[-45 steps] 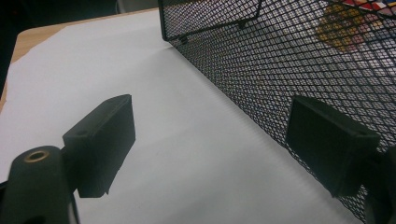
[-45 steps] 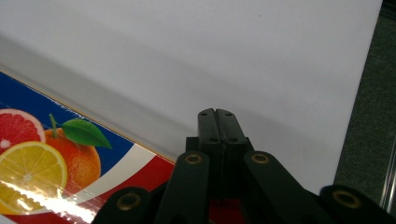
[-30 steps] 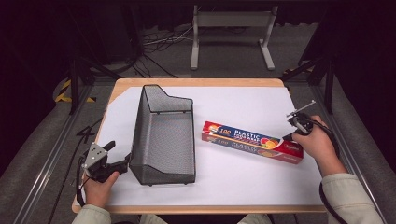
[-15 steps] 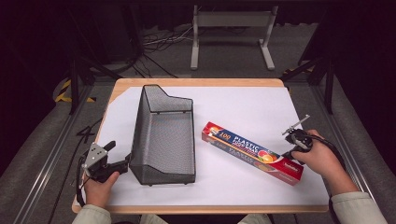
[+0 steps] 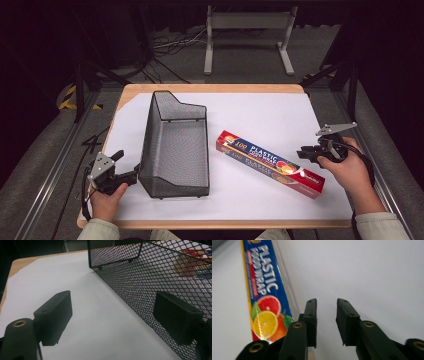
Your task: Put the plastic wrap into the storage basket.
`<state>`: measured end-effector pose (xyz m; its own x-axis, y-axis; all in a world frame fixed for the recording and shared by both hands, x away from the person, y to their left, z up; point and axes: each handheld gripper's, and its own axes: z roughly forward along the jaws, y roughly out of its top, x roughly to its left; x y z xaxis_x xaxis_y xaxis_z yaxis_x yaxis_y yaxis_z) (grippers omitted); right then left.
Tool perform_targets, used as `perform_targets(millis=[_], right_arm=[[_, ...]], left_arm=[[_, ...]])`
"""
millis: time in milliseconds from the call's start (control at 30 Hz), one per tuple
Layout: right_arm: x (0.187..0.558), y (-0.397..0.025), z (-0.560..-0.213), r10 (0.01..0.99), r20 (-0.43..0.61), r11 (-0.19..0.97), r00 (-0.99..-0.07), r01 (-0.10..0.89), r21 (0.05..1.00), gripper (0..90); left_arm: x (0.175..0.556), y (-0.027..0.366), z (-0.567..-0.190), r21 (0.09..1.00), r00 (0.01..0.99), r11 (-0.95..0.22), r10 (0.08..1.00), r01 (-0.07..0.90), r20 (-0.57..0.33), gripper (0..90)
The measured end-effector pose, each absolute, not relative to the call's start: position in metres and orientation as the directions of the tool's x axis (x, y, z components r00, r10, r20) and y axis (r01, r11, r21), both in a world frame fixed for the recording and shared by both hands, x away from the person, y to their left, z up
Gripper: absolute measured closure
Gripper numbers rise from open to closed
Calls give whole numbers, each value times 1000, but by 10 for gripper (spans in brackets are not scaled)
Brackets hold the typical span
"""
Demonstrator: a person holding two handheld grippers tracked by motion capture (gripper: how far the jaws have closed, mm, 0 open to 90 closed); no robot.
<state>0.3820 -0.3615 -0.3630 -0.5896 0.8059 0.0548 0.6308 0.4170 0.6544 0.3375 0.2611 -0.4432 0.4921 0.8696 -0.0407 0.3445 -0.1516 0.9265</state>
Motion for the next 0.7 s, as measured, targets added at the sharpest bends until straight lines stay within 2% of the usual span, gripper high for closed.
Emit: perform_targets(millis=[333, 700], right_arm=[[367, -351, -347, 731, 100, 314, -674, 463, 829, 526], [367, -326, -337, 652, 121, 248, -748, 361, 899, 309]], left_arm=[[337, 261, -443, 925, 493, -154, 869, 346, -40, 167], [336, 262, -444, 926, 489, -153, 872, 346, -39, 166]])
